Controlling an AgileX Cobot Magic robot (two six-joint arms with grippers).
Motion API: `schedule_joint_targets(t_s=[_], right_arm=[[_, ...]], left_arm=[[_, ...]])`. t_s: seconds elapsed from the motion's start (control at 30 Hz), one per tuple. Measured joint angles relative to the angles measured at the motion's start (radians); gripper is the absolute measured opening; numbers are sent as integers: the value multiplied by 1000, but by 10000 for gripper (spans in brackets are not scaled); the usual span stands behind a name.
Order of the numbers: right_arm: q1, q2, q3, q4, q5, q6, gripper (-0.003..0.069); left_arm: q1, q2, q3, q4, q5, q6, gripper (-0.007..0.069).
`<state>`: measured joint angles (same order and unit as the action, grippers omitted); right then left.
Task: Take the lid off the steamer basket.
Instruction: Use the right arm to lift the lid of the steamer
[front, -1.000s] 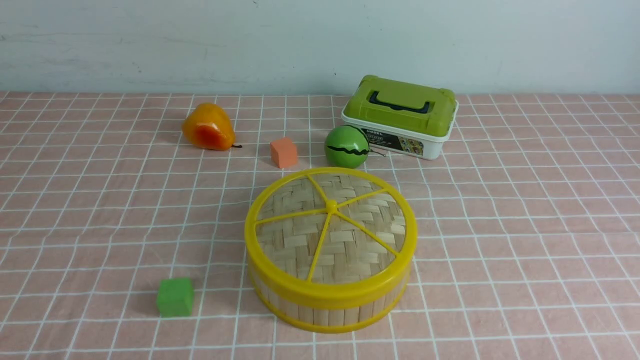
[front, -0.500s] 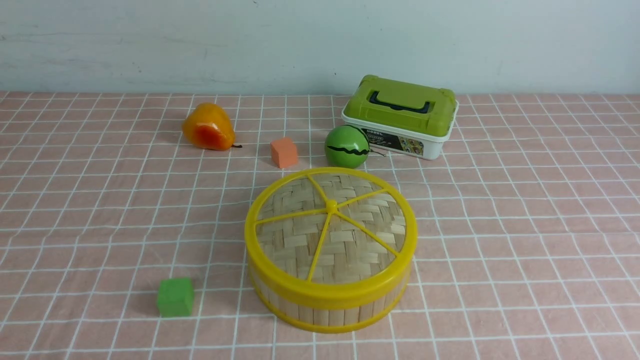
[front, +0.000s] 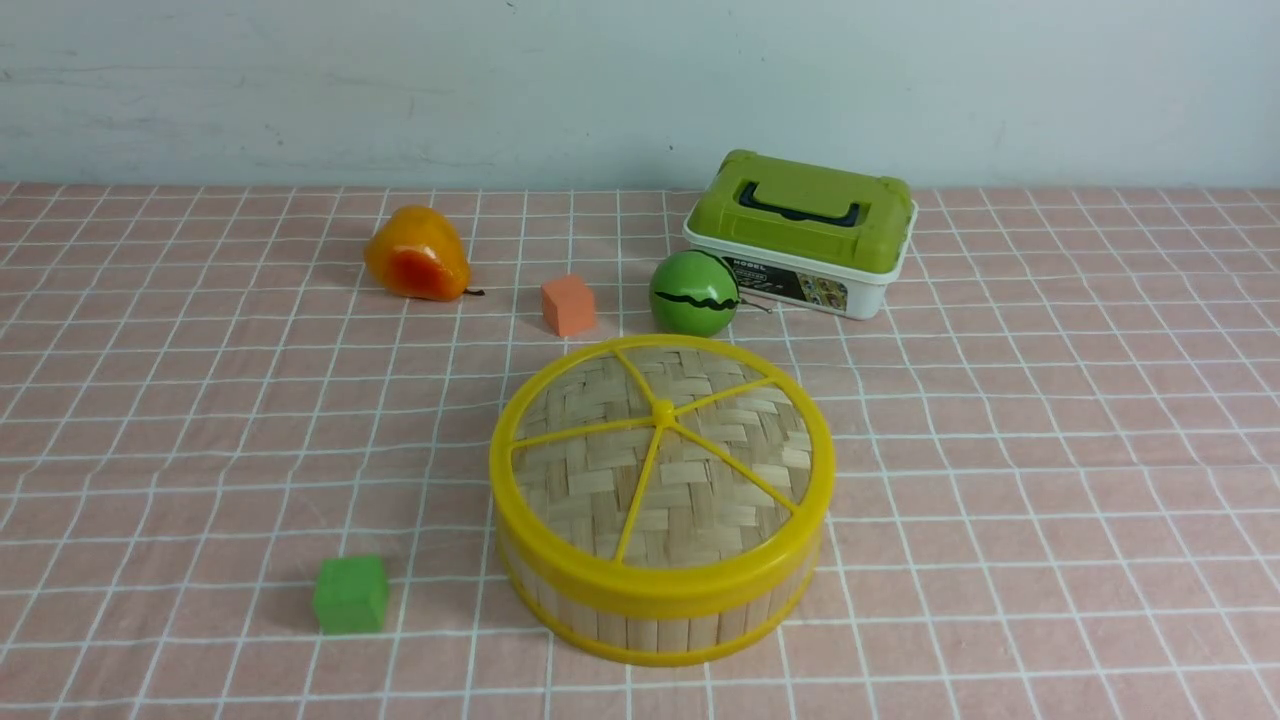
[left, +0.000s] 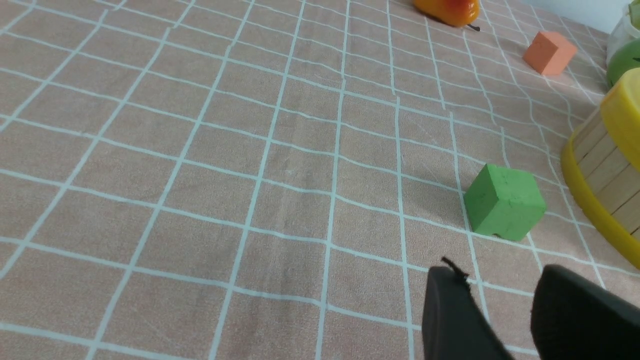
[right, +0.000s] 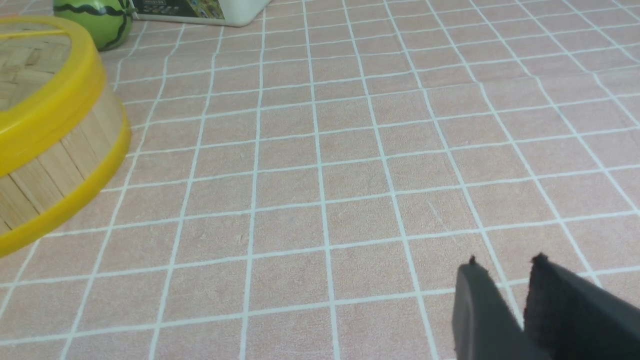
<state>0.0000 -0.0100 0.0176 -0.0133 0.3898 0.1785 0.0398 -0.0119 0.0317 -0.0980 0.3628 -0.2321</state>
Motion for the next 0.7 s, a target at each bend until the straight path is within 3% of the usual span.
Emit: schedule_joint_targets(t_s=[0.13, 0.4, 0.5, 0.7], right_arm=[[0, 0, 0, 36, -10, 28, 131], [0, 0, 9, 617, -24, 416, 141], [0, 0, 9, 666, -36, 442, 144], [0, 0, 9, 627, -90, 391, 150]], left_arm=[[0, 0, 0, 1, 0, 0, 239], [0, 0, 0, 4, 0, 0, 239], [0, 0, 0, 4, 0, 0, 239], [0, 0, 0, 4, 0, 0, 239]])
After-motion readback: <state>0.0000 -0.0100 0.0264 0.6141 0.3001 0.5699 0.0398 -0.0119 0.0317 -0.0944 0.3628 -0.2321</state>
